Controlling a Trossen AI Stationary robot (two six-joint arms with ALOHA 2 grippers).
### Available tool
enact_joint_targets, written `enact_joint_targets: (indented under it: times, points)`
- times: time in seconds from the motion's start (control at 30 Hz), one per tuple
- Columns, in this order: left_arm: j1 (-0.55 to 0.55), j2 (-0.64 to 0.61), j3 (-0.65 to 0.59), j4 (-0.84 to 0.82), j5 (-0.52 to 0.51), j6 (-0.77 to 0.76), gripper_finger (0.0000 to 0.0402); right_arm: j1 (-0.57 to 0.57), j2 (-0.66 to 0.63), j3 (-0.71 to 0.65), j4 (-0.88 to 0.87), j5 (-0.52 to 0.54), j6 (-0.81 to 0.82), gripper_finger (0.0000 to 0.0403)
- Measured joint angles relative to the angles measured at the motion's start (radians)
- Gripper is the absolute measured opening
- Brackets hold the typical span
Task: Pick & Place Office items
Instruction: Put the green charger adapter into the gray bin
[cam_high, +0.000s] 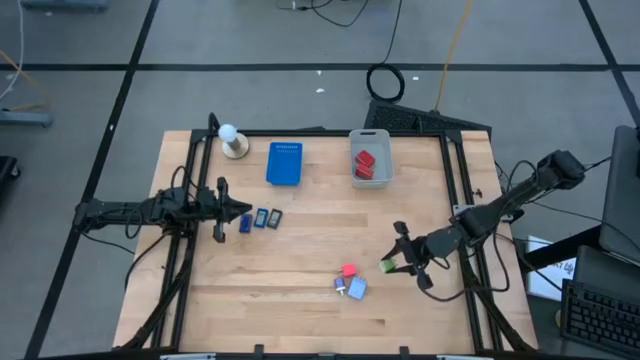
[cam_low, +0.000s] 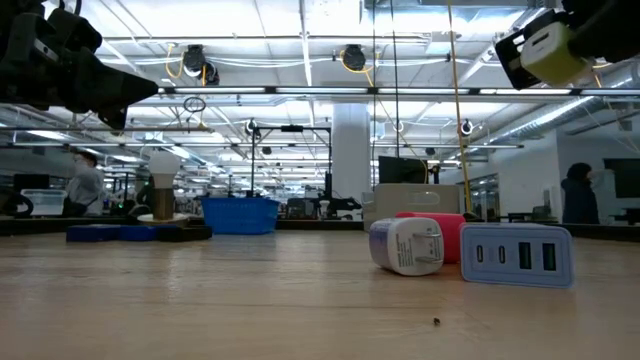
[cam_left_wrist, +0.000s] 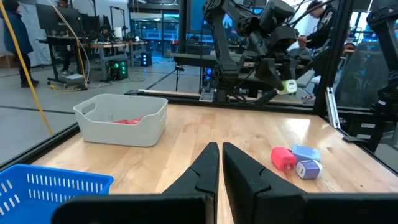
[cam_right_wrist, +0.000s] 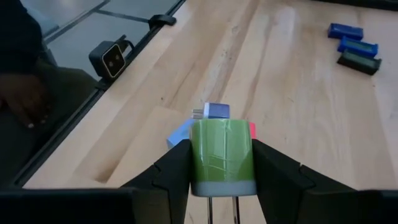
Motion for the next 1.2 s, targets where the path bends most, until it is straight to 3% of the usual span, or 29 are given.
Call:
enact_joint_targets:
  times: [0.2, 0.4, 0.87, 1.2]
  points:
    - [0.0, 0.0, 0.0, 0.0, 0.0, 0.0, 0.0021, -0.036, -0.078, -0.002, -0.085, 0.003, -0.01, 0.0138]
    - [0.0, 0.0, 0.0, 0.0, 0.0, 0.0, 0.0021, -0.094, -0.171, -0.081, -0.042, 0.004, -0.026, 0.0139]
    - [0.0, 0.0, 0.0, 0.0, 0.0, 0.0, 0.0021, -0.267, -0.269, -0.38, 0.388, 0.005, -0.054, 0.014]
    - [0.0, 0.0, 0.0, 0.0, 0.0, 0.0, 0.0021, -0.431, -0.372, -0.397, 0.322, 0.0, -0.139, 0.0144]
